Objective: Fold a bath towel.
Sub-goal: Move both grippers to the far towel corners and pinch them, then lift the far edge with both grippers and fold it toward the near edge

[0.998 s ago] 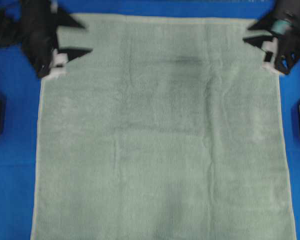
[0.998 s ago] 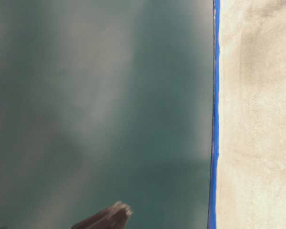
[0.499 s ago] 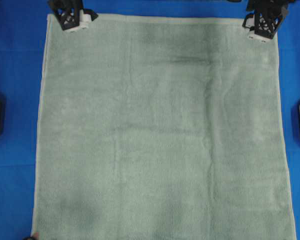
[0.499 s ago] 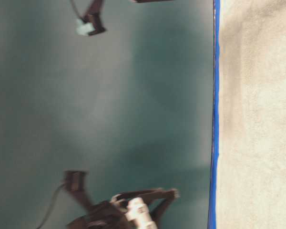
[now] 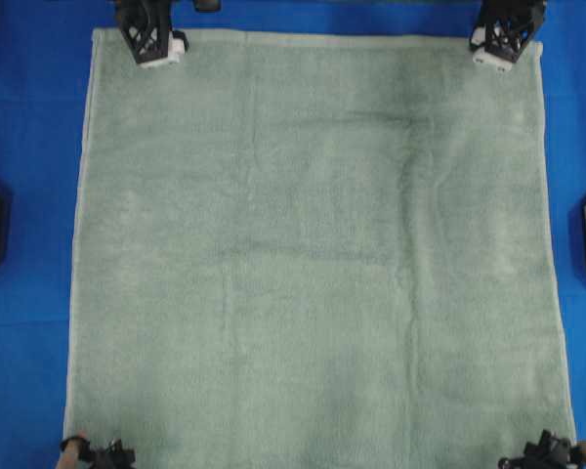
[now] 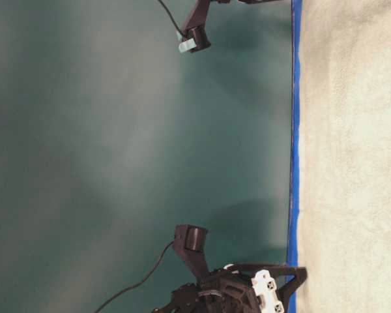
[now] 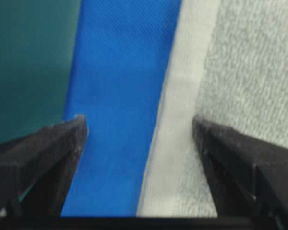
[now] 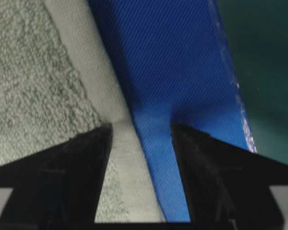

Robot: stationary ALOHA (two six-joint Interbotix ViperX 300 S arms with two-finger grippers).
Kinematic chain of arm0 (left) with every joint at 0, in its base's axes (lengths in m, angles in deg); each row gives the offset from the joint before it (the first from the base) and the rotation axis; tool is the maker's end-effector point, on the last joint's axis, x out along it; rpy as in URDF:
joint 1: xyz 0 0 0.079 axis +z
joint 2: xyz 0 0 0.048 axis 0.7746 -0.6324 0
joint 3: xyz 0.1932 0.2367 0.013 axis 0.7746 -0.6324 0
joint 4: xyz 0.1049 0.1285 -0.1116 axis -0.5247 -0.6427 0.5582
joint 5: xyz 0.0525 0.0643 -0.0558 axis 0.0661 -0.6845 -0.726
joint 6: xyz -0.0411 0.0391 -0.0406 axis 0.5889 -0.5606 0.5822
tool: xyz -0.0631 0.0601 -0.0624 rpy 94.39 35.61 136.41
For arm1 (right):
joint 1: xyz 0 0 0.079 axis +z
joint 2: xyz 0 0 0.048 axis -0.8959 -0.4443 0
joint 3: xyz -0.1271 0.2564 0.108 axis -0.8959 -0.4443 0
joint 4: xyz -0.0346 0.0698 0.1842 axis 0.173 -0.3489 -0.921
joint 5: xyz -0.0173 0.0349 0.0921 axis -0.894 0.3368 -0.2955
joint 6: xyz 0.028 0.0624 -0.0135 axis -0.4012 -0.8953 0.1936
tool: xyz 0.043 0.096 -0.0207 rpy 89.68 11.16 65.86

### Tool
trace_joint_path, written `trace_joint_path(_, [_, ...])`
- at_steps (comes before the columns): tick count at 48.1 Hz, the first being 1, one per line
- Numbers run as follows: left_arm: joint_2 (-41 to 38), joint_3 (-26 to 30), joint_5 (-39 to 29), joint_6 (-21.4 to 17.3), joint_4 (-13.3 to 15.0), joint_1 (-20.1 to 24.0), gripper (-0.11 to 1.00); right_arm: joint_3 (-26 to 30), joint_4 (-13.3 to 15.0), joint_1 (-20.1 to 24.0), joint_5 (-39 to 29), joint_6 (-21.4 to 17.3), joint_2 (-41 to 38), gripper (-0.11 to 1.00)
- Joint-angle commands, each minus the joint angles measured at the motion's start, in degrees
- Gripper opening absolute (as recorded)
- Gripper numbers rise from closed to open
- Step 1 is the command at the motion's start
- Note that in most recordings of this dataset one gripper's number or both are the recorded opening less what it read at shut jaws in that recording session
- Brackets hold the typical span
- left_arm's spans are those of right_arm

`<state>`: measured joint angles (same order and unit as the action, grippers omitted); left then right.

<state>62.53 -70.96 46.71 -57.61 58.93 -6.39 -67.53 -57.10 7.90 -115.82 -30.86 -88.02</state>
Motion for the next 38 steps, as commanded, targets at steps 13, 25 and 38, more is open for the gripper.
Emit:
trace_joint_path(13, [-2.46,0.0,-0.97,0.35,0.09,-0.62,0.59,0.35,-0.09,0.0,-2.02,-0.88,-2.46,0.51])
trace_joint_path(25, [-2.37,-0.09,-5.1,0.35,0.09,-1.14,0.04,0.7,-0.97,0.62,-5.89,-0.88,-2.55,0.05])
trace_joint_path(38, [1.49,1.93,-11.07,0.26,0.09,-0.88,0.04,0.97,-1.41,0.88,-5.98,-1.49,0.88,0.05])
